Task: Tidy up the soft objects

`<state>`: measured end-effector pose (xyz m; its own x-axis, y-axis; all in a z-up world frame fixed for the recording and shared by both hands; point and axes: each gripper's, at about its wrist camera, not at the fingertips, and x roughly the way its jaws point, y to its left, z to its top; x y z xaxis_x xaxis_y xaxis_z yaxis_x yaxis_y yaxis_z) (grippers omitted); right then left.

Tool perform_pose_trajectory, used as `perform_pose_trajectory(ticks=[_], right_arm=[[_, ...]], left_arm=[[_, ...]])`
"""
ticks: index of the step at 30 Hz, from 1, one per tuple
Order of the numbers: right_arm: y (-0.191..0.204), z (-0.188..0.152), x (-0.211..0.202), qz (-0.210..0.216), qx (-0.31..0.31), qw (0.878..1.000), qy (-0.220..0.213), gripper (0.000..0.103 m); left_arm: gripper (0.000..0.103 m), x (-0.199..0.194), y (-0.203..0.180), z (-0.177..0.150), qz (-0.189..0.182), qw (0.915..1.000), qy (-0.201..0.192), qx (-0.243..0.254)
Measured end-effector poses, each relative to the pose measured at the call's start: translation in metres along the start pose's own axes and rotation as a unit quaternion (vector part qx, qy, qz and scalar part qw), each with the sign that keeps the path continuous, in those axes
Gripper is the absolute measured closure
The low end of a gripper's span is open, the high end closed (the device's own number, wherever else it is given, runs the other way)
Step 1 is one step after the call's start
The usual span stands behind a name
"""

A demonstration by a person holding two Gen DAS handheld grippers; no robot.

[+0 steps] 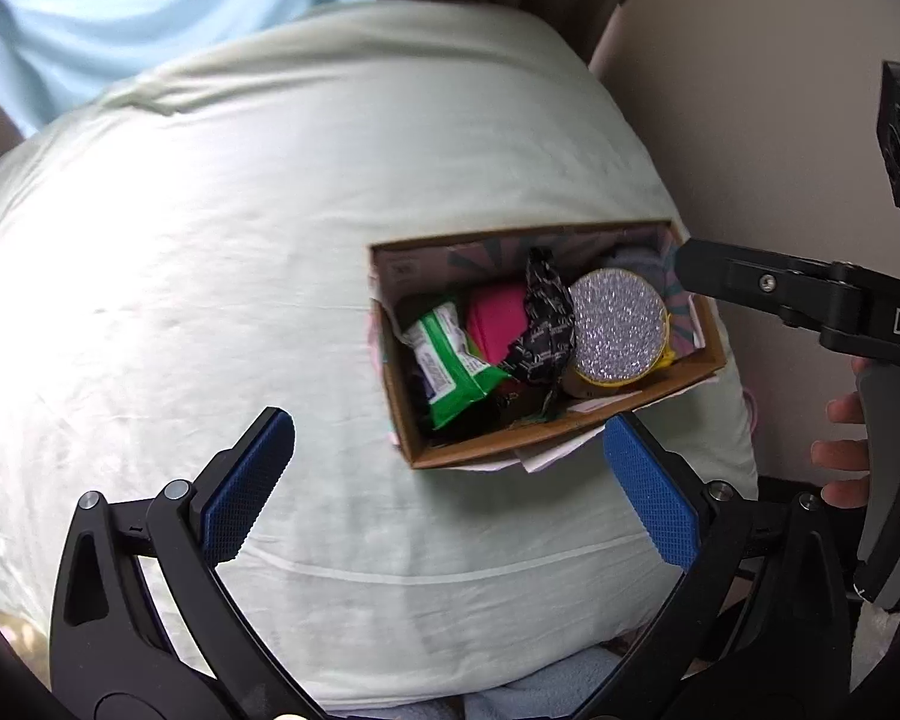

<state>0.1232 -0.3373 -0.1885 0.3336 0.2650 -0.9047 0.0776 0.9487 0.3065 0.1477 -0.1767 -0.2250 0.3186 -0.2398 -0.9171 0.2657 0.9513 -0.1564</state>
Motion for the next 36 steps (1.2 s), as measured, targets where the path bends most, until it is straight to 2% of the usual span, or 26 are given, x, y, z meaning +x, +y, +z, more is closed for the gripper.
perform_pose_trajectory(ticks=[5,9,12,14,19,21,26,32,36], right_arm=[[0.051,-0.006,-0.062,-0.012,-0.056,0.996,-0.073,0.000],[0.096,-0.016,-0.118,-0.019,-0.075,0.986,-0.151,0.000],[0.129,-0.027,-0.155,-0.036,-0.089,0.973,-0.208,0.000],[0.149,-0.033,-0.173,-0.046,-0.100,0.967,-0.230,0.000],[0.189,-0.054,-0.208,-0.075,-0.117,0.946,-0.294,0.000],[0.199,-0.062,-0.218,-0.077,-0.117,0.940,-0.310,0.000],[0.219,-0.079,-0.230,-0.097,-0.125,0.924,-0.348,0.000],[0.226,-0.086,-0.219,-0.095,-0.130,0.925,-0.345,0.000],[0.227,-0.088,-0.221,-0.100,-0.124,0.923,-0.350,0.000]], left_arm=[[0.000,-0.077,0.031,-0.011,0.009,0.9973,-0.069,-0.025],[0.000,-0.140,0.056,-0.018,0.034,0.9906,-0.131,-0.022],[0.000,-0.187,0.076,-0.022,0.051,0.9815,-0.183,-0.026],[0.000,-0.216,0.089,-0.026,0.053,0.9745,-0.216,-0.032],[0.000,-0.276,0.109,-0.039,0.084,0.9520,-0.291,-0.041],[0.000,-0.291,0.113,-0.045,0.101,0.9428,-0.315,-0.041],[0.000,-0.309,0.119,-0.058,0.109,0.9292,-0.352,-0.034],[0.000,-0.320,0.116,-0.072,0.111,0.9121,-0.394,-0.024],[0.000,-0.324,0.112,-0.072,0.120,0.9063,-0.405,-0.014]])
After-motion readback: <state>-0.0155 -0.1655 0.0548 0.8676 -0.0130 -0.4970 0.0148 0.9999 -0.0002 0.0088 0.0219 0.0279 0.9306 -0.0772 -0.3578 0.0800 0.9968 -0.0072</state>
